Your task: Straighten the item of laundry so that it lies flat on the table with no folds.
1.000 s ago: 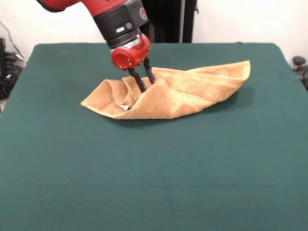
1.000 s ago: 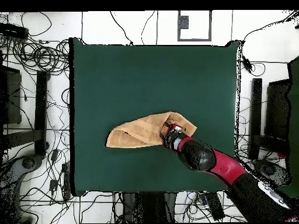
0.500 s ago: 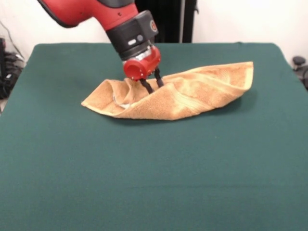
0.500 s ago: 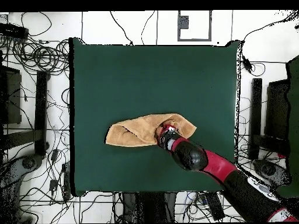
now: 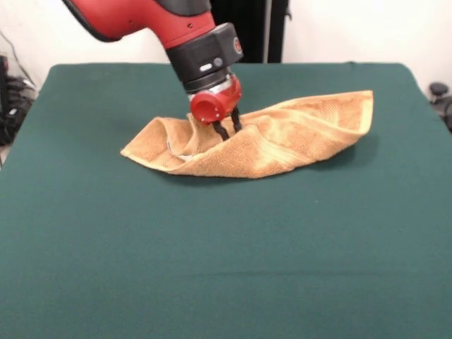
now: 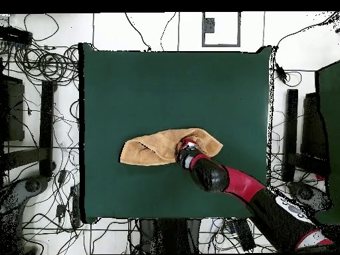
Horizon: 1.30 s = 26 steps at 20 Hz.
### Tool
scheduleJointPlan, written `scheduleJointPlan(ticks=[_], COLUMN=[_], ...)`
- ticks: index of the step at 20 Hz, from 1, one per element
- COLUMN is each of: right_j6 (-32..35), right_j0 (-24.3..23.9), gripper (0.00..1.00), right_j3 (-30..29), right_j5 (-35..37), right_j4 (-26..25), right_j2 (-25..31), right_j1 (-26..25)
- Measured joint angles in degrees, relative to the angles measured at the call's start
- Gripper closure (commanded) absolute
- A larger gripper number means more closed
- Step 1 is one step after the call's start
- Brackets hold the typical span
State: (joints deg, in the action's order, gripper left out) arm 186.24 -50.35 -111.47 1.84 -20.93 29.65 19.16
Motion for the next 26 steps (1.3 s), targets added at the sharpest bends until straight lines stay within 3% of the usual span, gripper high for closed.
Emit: scheduleJointPlan(ticks=[4, 10, 17, 26], right_j6=[0.0, 0.0, 0.0, 0.0], right_j0=[3.1, 5.6, 3.8, -0.5], gripper=[0.0, 0.0, 0.0, 0.0], right_j3=[-0.8, -1.8, -1.7, -1.6], right_j5=[-3.7, -20.7, -43.8, -56.8], right_j4=[1.4, 5.3, 8.3, 8.4], right_j2=[-2.5, -5.0, -4.9, -4.8], right_j1=[1.9, 2.8, 2.3, 0.5])
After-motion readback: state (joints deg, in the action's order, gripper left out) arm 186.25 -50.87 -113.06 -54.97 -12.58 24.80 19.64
